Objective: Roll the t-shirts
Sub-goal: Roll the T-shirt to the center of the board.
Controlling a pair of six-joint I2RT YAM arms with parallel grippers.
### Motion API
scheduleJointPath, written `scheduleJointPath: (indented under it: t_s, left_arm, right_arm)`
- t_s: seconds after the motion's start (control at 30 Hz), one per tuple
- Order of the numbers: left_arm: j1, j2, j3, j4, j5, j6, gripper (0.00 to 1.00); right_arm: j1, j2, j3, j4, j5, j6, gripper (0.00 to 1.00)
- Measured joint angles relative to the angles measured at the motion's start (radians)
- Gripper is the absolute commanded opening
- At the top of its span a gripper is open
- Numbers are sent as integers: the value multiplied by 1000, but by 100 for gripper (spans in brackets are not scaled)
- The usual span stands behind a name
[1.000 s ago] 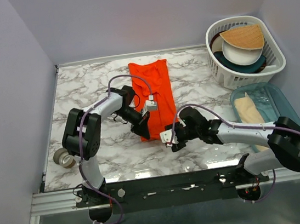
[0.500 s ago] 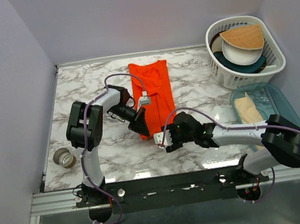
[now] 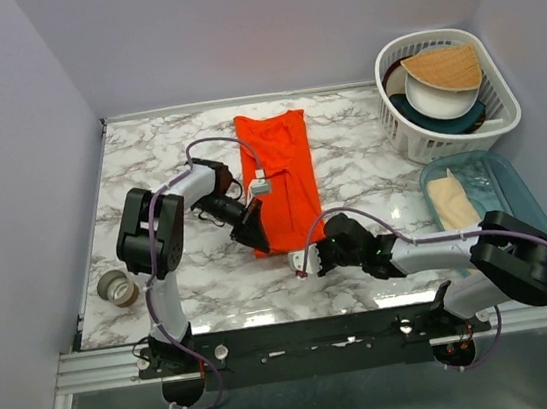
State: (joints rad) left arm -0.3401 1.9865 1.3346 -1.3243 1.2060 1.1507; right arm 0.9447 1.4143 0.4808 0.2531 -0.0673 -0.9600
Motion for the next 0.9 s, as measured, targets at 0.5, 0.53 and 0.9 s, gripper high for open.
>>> scheduleJointPath:
  t_s: [0.5,0.53,0.9]
  left_arm:
    - [-80,-830,-646,832,-452,-361,77]
    - [-123,-884,-709,899,-489,-378,77]
    - [-465,-888,-889,1315,-792,-471,67]
  right_arm:
    - [-45,-29,42,-158,-44,46,7]
    - [-49,-29,48,-168,-51,53,7]
    - [-97,-28,102,-277,-111,147,8]
